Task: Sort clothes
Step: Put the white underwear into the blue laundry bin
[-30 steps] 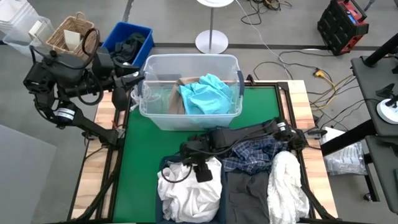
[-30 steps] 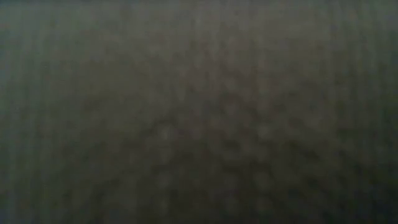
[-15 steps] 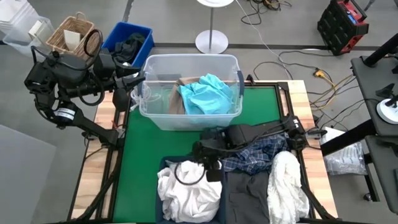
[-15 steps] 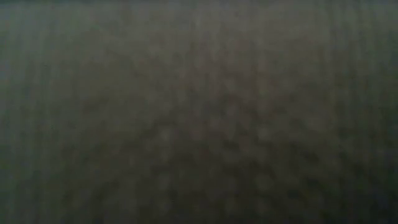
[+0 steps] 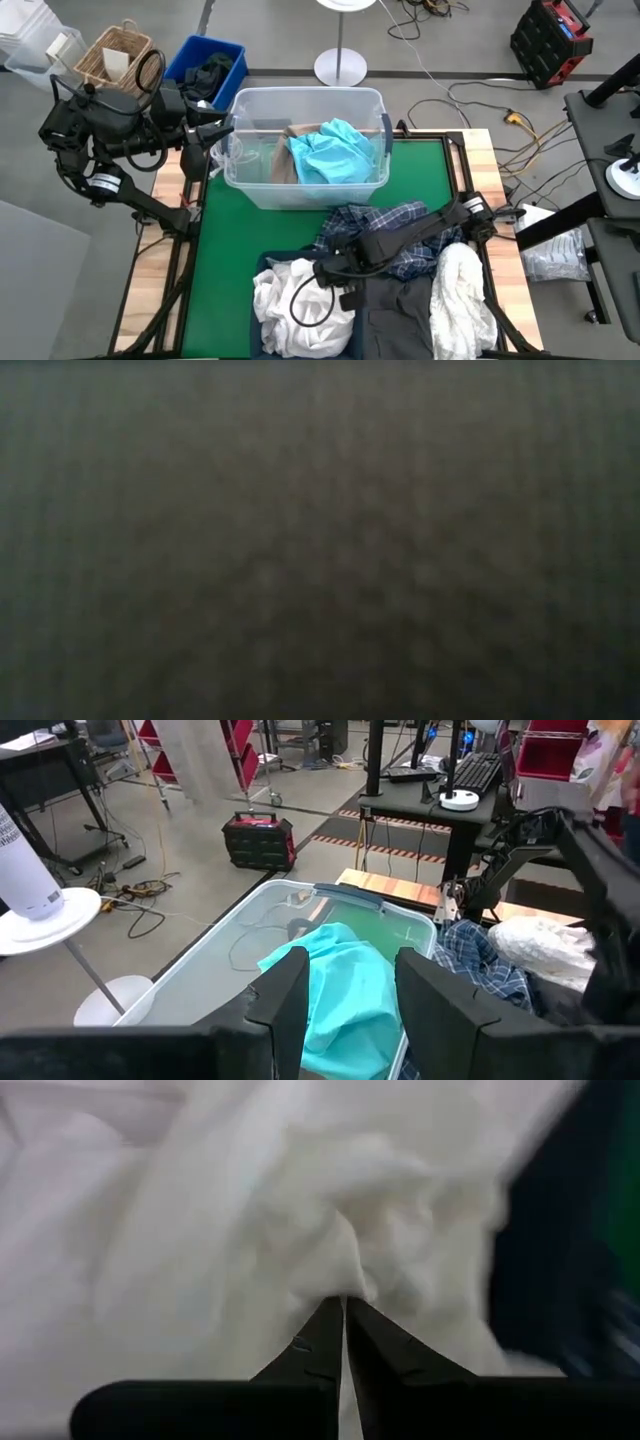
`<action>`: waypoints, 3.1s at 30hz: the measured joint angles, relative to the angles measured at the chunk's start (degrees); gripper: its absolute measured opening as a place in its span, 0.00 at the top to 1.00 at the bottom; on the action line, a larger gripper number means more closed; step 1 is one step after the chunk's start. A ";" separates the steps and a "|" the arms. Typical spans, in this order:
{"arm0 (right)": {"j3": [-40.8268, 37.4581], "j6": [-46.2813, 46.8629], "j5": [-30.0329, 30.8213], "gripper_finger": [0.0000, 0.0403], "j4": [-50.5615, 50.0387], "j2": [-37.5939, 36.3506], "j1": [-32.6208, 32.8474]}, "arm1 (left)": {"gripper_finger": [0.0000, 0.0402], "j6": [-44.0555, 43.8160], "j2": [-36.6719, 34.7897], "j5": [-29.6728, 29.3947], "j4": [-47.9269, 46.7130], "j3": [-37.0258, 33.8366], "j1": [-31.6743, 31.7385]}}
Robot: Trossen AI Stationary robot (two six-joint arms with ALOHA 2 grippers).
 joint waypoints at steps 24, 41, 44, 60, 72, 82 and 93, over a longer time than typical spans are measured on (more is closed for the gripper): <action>-14.36 -5.74 -11.44 0.98 19.32 -0.21 -2.39 | 0.68 0.35 0.98 0.00 -0.81 0.00 0.00; -8.71 5.29 -3.08 0.81 10.36 -10.50 -2.70 | 0.68 1.05 1.30 2.69 -1.22 -0.30 0.00; -8.55 9.27 -1.73 0.77 7.19 -13.80 -2.57 | 0.68 2.30 1.74 6.56 -1.21 -1.89 -0.43; -8.50 19.33 23.67 0.97 0.40 -32.24 -0.19 | 0.99 10.88 -0.13 23.00 18.81 -37.20 -14.39; -8.55 17.63 32.92 0.97 -1.02 -37.41 -0.19 | 1.00 -11.61 6.25 20.48 44.07 -54.38 -15.51; -9.11 22.39 38.76 0.97 -6.15 -36.50 3.64 | 1.00 -18.68 18.08 16.52 40.95 -55.03 -19.98; -9.27 30.16 44.60 0.97 -11.82 -36.49 8.07 | 1.00 -21.46 29.60 20.54 42.72 -53.54 -19.06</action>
